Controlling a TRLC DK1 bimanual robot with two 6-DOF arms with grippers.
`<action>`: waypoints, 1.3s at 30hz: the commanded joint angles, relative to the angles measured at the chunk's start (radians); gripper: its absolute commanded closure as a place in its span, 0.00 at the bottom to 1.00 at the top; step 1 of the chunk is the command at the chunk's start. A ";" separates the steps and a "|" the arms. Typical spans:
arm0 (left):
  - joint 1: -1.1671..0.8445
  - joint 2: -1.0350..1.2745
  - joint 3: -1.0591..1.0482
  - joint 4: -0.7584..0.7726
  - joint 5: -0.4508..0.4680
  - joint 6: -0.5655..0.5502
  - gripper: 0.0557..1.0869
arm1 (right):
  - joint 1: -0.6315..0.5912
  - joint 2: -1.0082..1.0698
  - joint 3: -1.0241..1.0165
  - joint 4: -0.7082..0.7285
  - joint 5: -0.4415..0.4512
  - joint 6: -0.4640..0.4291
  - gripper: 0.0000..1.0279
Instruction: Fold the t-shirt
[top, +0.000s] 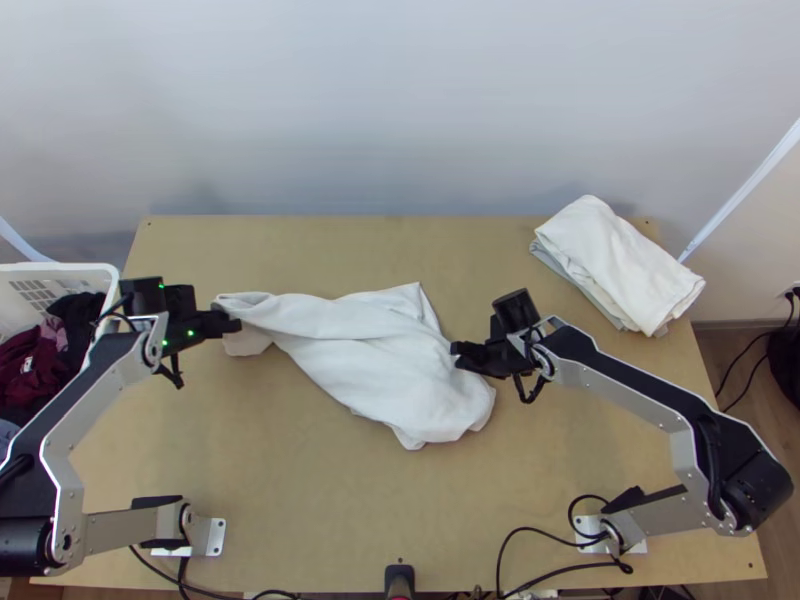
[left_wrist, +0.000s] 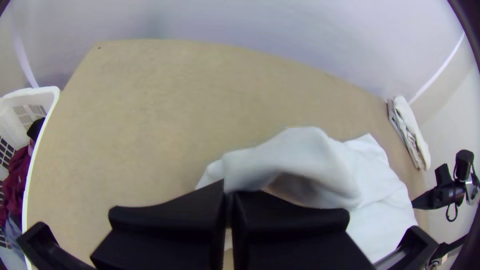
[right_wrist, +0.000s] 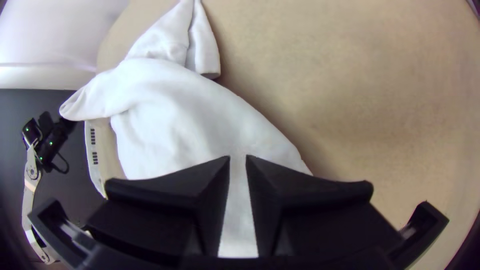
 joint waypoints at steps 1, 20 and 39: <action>0.030 -0.052 0.078 -0.018 0.007 -0.011 0.96 | -0.020 -0.051 0.027 -0.029 -0.006 0.076 0.97; 0.095 -0.092 0.215 -0.090 -0.006 -0.005 0.96 | -0.051 -0.001 0.089 -0.175 -0.007 -0.033 0.11; 0.109 -0.089 0.261 -0.079 -0.006 -0.012 0.96 | 0.002 0.001 0.119 -0.138 -0.004 -0.030 0.97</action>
